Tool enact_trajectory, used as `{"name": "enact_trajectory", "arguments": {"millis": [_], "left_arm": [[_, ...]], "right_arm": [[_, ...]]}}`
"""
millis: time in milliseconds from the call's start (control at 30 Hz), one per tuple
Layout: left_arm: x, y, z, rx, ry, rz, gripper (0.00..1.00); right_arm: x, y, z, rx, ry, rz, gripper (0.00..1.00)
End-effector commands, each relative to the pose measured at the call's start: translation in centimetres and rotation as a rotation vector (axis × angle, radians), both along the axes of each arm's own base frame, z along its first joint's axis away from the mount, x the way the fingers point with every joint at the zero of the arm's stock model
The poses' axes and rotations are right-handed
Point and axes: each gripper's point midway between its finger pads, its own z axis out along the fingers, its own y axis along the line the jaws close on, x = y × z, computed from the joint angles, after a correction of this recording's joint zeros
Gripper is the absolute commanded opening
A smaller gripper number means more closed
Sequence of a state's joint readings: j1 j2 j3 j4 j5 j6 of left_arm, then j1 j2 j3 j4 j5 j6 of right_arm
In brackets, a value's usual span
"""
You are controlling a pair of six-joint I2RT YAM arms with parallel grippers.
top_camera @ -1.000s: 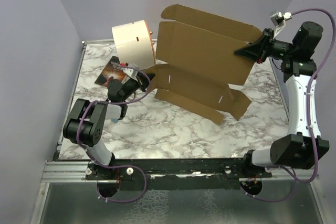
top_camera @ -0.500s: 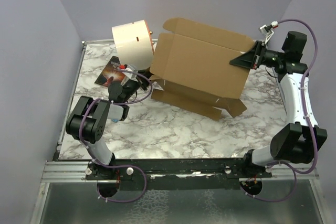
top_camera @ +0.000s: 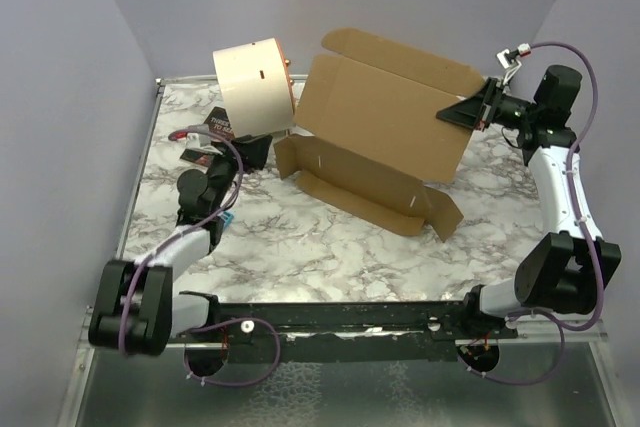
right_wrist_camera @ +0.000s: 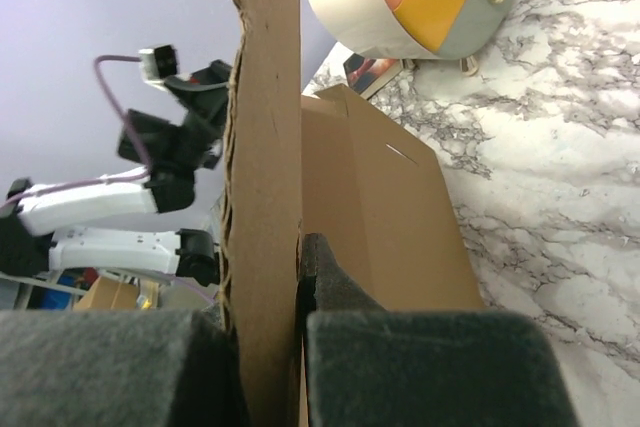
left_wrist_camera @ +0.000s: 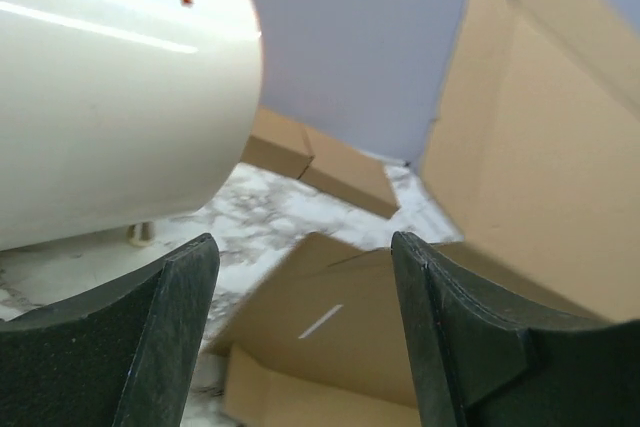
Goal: Fold the paper box
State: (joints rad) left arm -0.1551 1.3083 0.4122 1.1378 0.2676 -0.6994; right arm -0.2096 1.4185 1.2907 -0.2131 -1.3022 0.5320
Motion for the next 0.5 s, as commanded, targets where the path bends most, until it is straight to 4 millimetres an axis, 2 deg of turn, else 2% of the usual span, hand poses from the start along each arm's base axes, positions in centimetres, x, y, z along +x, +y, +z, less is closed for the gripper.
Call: {"name": "enact_trajectory", "arguments": {"millis": [0,67,133,200,233,267,367,467], "left_arm": [[-2.3,1.4,1.0,-0.101,0.178,0.064,0.77],[-3.8,0.7,1.5,-0.153,0.261,0.022,0.80],[-5.6,-1.2,2.3,-0.260,0.294,-0.082,0.80],[-7.1,-3.7,2.7,-0.360,0.332,-0.166,0.80],[-8.1,-5.7,2.8,-0.384,0.356,-0.218,0.80],[-8.2,-6.3,2.7,-0.411,0.377,-0.216,0.80],[-9.7,-10.8,2.9,-0.466,0.445,-0.288,0.83],[-10.2,-14.1,3.2,-0.496,0.478,-0.328,0.84]], "right_arm": [[0.5,0.0,0.9,0.002,-0.069,-0.036,0.01],[0.4,0.0,0.9,0.004,-0.073,-0.035,0.01],[0.2,0.0,0.9,0.003,-0.079,-0.030,0.01],[0.0,0.1,0.9,0.007,-0.080,-0.025,0.01],[-0.2,0.2,0.9,0.012,-0.077,-0.020,0.01],[-0.5,0.3,0.9,0.015,-0.074,-0.017,0.01],[-1.4,0.5,0.6,0.021,-0.069,-0.005,0.01],[-2.3,0.7,-0.1,0.016,-0.061,0.007,0.01]]}}
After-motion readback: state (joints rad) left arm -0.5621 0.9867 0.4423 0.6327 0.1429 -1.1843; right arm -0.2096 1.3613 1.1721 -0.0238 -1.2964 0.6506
